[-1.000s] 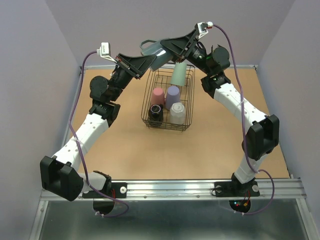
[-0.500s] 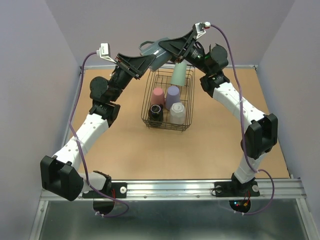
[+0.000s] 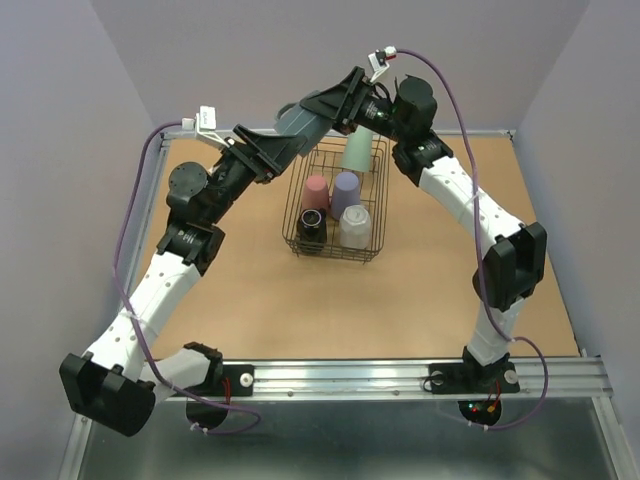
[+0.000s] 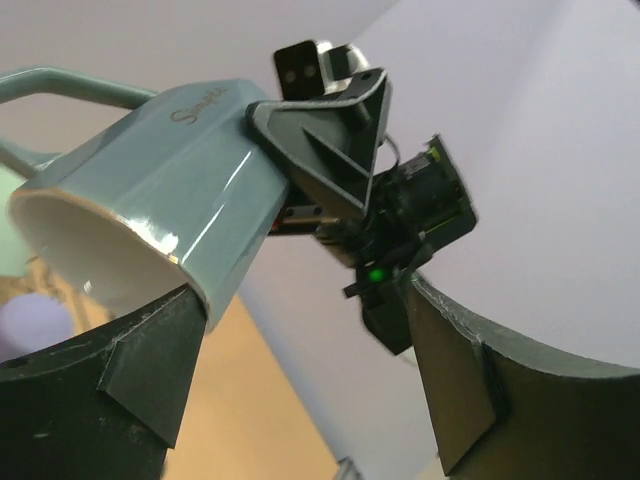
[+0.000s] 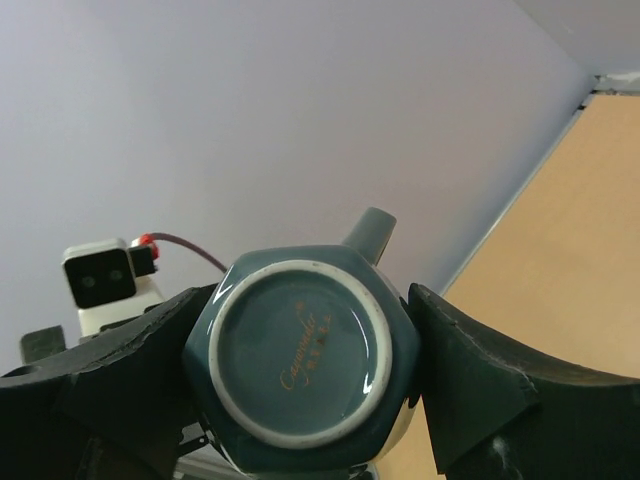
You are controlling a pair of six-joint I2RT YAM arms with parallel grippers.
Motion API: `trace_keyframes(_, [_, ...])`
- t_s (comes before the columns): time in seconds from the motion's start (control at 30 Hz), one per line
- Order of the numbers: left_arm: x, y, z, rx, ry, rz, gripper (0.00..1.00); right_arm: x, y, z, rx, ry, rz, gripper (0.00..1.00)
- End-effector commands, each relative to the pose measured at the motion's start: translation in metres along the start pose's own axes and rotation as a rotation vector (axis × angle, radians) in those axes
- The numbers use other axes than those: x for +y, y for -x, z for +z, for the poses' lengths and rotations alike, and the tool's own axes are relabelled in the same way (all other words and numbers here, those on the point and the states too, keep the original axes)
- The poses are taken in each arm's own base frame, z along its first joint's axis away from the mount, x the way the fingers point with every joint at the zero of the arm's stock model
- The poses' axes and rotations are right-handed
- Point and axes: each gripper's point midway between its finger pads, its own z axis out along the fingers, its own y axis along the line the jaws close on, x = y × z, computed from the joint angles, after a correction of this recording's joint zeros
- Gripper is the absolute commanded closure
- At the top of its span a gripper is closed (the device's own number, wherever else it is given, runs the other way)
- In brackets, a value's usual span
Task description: Load the cups into the dish rack
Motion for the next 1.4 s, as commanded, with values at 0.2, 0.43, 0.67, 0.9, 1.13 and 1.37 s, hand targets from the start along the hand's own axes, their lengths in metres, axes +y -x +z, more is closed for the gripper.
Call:
trace_keyframes(0.2, [0.02, 0.009, -0.06, -0.023, 0.224, 0.224, 0.1, -0.06, 0.069, 0.006, -0.148, -0.218, -0.226, 1.0])
trace_keyframes(0.43, [0.039, 0.004, -0.081, -0.009, 0.332, 0.251, 0.1, -0.134, 0.102, 0.002, -0.229, -0.509, -0.352, 1.0])
trace_keyframes(0.67, [0.047, 0.012, -0.081, -0.001, 0.384, 0.339, 0.1, -0.186, 0.111, 0.009, -0.244, -0.632, -0.433, 1.0])
trace_keyframes(0.9, [0.062, 0.006, -0.073, 0.049, 0.407, 0.373, 0.1, -0.217, 0.107, 0.017, -0.232, -0.664, -0.475, 1.0])
trace_keyframes(1.13, [0.076, 0.0, -0.066, 0.094, 0.42, 0.397, 0.1, -0.246, 0.095, 0.031, -0.232, -0.692, -0.505, 1.0])
trace_keyframes(1.37, [0.086, 0.002, -0.067, 0.106, 0.441, 0.442, 0.1, -0.275, 0.075, 0.035, -0.195, -0.726, -0.51, 1.0])
